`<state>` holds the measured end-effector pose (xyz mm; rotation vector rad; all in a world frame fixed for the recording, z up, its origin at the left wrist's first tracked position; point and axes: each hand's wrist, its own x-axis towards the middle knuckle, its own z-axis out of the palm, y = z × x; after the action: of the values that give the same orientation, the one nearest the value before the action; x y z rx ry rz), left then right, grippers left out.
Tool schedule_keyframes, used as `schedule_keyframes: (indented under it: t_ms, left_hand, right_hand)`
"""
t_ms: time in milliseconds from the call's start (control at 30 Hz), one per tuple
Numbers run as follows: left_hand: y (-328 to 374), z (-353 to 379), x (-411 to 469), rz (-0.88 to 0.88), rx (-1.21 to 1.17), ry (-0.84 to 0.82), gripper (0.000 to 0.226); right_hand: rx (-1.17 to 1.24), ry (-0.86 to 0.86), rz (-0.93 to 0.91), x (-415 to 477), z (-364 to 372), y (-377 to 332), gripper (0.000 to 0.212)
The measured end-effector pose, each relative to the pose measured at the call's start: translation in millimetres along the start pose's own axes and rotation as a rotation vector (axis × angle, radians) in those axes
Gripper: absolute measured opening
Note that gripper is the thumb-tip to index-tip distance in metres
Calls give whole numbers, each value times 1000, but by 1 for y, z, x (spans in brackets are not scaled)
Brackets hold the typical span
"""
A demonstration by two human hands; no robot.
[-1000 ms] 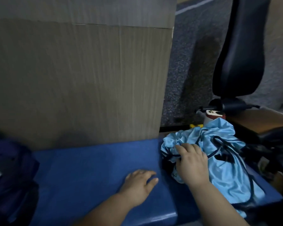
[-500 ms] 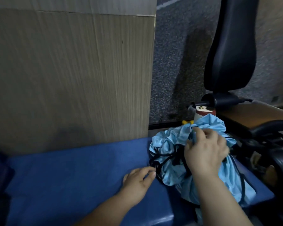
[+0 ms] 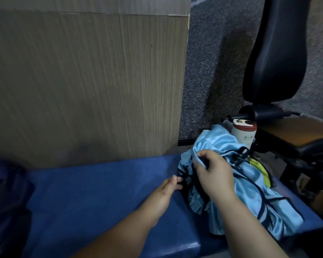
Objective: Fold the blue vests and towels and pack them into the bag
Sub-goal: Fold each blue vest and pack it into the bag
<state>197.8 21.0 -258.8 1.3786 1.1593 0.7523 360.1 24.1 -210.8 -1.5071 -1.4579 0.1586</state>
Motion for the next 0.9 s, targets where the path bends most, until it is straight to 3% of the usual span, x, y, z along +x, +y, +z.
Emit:
schedule_keyframes:
  t_ms: [100,167,233,367,467,567,667,733,800,900]
  left_hand:
    - [15,3,0,-13,-243,43,71]
    - [26,0,-1,-36,-401,27,71]
    - [32,-10,-4,-60,-504,26,59]
    - [30,-35,-9,-109,-524,218,29]
    - [22,-60,-9,-104,-449,425,24]
    - [19,-81,-13,-88,-475,516,24]
    - [23,-91,-17,-9,-505,566,18]
    - [30,-94,-19,66,-525,598,16]
    - [38,-100,-22,124,-583,664,16]
    - [48,-118,-28,185,-659,780,22]
  right_hand:
    - [114,-120,-115,-12,18,-12,22]
    - [172,-227,-192,-19,27,-22,16]
    - [202,-368,-243,-26,32,-29,11]
    - [318,-747,-110,-35,33,-36,35]
    - [438,-638,-59,-35,31,-41,36]
    - [307,-447,-68,-25,26,-35,30]
    - [47,-590,-48,-22,22,-26,42]
    - [13,-616,-64,-24,23,-26,43]
    - [167,-597,-86,-23,23,-28,30]
    - [507,-699,2,-16,11,-25,23]
